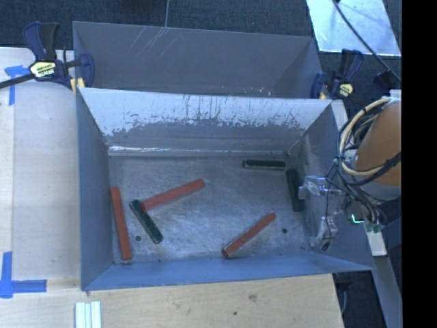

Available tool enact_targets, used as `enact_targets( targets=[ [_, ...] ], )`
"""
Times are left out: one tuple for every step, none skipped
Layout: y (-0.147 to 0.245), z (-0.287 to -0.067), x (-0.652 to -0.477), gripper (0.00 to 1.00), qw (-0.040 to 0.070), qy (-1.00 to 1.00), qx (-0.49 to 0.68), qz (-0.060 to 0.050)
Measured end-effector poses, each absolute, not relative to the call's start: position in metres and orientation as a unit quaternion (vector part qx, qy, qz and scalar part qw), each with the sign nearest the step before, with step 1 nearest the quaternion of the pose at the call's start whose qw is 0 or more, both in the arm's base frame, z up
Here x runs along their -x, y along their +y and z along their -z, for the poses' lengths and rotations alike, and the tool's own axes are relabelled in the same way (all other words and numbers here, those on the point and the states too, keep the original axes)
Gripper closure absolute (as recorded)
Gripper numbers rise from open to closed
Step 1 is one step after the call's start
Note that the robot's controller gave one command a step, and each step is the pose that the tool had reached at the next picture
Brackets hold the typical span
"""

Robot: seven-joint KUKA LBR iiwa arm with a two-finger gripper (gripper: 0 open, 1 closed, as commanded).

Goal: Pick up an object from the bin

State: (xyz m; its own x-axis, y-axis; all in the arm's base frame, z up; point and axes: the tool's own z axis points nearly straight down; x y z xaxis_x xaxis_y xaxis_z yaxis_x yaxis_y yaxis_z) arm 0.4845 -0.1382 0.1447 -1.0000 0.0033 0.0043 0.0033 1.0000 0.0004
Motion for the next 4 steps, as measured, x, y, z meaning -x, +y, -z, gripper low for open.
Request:
enact_targets(
  targets=[
    [-0.062, -0.074, -0.505, 0.0, 0.001, -1.0, -0.006, 0.002],
    [-0.068, -0.078, -0.505, 1.0, -0.001, -1.0, -0.003, 0.0],
    [-0.025, -0.198, -0.512, 1.0, -0.006, -1.0, -0.013, 0.0],
    [-0.03, -0.214, -0.524, 1.0, -0.004, -1.0, -0.02, -0.001]
  ],
)
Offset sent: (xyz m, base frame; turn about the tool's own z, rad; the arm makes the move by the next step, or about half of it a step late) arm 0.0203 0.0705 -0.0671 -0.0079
